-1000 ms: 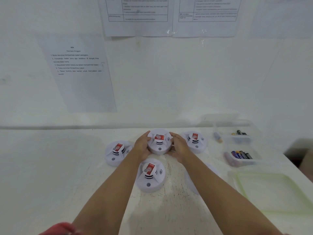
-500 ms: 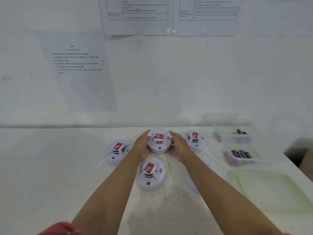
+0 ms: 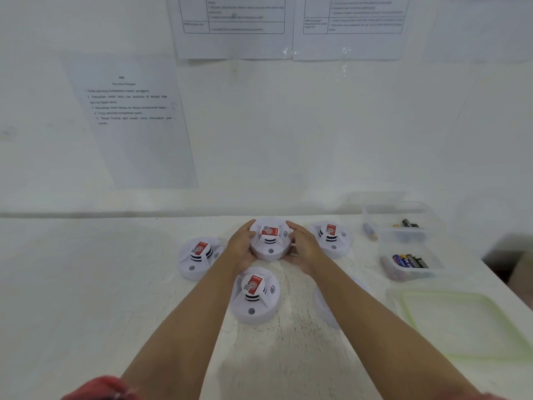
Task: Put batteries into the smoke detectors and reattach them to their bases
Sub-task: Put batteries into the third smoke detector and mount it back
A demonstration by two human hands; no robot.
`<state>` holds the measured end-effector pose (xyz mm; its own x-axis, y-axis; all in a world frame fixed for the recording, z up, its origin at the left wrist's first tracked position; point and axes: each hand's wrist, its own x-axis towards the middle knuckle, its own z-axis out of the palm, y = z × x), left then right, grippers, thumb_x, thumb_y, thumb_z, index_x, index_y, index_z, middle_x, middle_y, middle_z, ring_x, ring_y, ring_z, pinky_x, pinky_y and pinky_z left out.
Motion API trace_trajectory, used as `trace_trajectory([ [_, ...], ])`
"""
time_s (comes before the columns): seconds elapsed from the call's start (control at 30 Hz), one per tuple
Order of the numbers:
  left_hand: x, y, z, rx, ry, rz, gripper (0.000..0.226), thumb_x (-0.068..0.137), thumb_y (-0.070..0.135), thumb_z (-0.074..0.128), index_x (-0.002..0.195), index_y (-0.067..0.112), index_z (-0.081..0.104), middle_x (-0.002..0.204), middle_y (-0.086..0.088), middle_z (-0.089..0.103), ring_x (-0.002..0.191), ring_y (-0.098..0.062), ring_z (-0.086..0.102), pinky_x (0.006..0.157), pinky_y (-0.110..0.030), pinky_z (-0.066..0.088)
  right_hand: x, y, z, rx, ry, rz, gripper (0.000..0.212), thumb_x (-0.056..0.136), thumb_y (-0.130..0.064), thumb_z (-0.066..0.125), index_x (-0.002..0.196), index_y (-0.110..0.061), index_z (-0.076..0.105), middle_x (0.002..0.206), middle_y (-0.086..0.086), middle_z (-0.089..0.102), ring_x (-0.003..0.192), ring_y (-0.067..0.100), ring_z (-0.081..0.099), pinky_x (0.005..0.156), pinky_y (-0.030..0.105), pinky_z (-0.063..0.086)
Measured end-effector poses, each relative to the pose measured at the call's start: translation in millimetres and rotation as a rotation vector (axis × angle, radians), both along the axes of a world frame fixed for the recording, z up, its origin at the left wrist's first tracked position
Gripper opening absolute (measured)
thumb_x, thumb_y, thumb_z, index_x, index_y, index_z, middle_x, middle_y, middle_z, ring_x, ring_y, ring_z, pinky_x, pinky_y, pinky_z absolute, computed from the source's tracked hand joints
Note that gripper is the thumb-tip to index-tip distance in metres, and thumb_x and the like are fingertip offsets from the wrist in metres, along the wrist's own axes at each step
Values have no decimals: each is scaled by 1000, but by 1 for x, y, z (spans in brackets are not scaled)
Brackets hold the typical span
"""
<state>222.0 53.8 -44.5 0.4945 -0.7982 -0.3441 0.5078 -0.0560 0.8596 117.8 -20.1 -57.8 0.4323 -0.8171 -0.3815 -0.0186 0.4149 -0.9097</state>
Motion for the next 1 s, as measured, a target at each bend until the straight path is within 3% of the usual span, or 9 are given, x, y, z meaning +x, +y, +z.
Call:
trace_trajectory([
  [0.17, -3, 3, 4, -10, 17, 1, 35, 99, -5, 23, 98, 7, 56, 125, -16, 52, 78, -20, 56, 70, -31, 46, -1, 1, 2, 6, 5, 2, 48, 93, 0, 30, 130, -21, 51, 134, 13, 51, 104, 28, 51, 82, 37, 48],
  [0.33, -5, 3, 7, -16, 37, 11, 40, 99, -4, 24, 130, 4, 47, 138, -20, 48, 77, -19, 55, 70, -31, 46, -2, 2, 4, 1, 8, 4, 48, 93, 0, 30, 130, -20, 51, 135, 13, 50, 105, 27, 51, 81, 36, 48],
  [0.47, -6, 5, 8, -15, 32, 13, 37, 99, -4, 24, 121, 2, 53, 132, -18, 51, 77, -18, 55, 70, -30, 45, -2, 3, 4, 0, 11, 6, 47, 93, 0, 30, 131, -20, 50, 135, 13, 50, 105, 28, 51, 82, 36, 49],
  [0.57, -5, 4, 7, -9, 21, 18, 40, 99, -4, 24, 131, 1, 47, 137, -19, 49, 81, -21, 56, 74, -33, 46, -3, 3, 5, -2, 8, 11, 47, 93, 0, 30, 132, -19, 49, 135, 13, 50, 105, 28, 51, 83, 37, 49],
  [0.67, -5, 4, 7, 14, 17, 23, 37, 100, -3, 25, 123, 3, 53, 133, -14, 51, 100, -31, 58, 83, -37, 46, -3, 3, 5, -1, 8, 11, 47, 94, 0, 29, 132, -19, 49, 135, 13, 49, 105, 27, 51, 84, 37, 49],
  [0.77, -3, 1, 5, 48, 17, 29, 41, 100, -2, 26, 137, 4, 43, 140, -14, 47, 121, -34, 50, 93, -40, 41, -3, 3, 5, -3, 9, 12, 47, 94, 0, 30, 132, -18, 49, 135, 13, 50, 104, 27, 51, 85, 37, 49],
  [0.83, -3, 2, 6, 45, 15, 29, 42, 100, -2, 26, 138, 5, 42, 141, -14, 47, 116, -33, 52, 92, -39, 42, -3, 3, 5, -9, 15, 13, 47, 93, 0, 29, 132, -19, 49, 135, 13, 50, 103, 27, 51, 85, 37, 49],
  [0.93, -7, 5, 11, 17, 16, 19, 41, 100, -3, 25, 136, 2, 43, 139, -18, 47, 87, -26, 57, 78, -34, 46, -3, 3, 5, -18, 23, 14, 47, 94, 0, 29, 132, -18, 49, 136, 13, 50, 104, 26, 51, 86, 37, 48],
  [1.0, -8, 6, 11, 23, 14, 26, 40, 100, -3, 25, 134, 3, 46, 139, -18, 47, 88, -26, 55, 82, -36, 45, -3, 3, 5, -20, 26, 15, 47, 94, 0, 29, 132, -19, 49, 136, 12, 50, 104, 26, 51, 85, 36, 49],
])
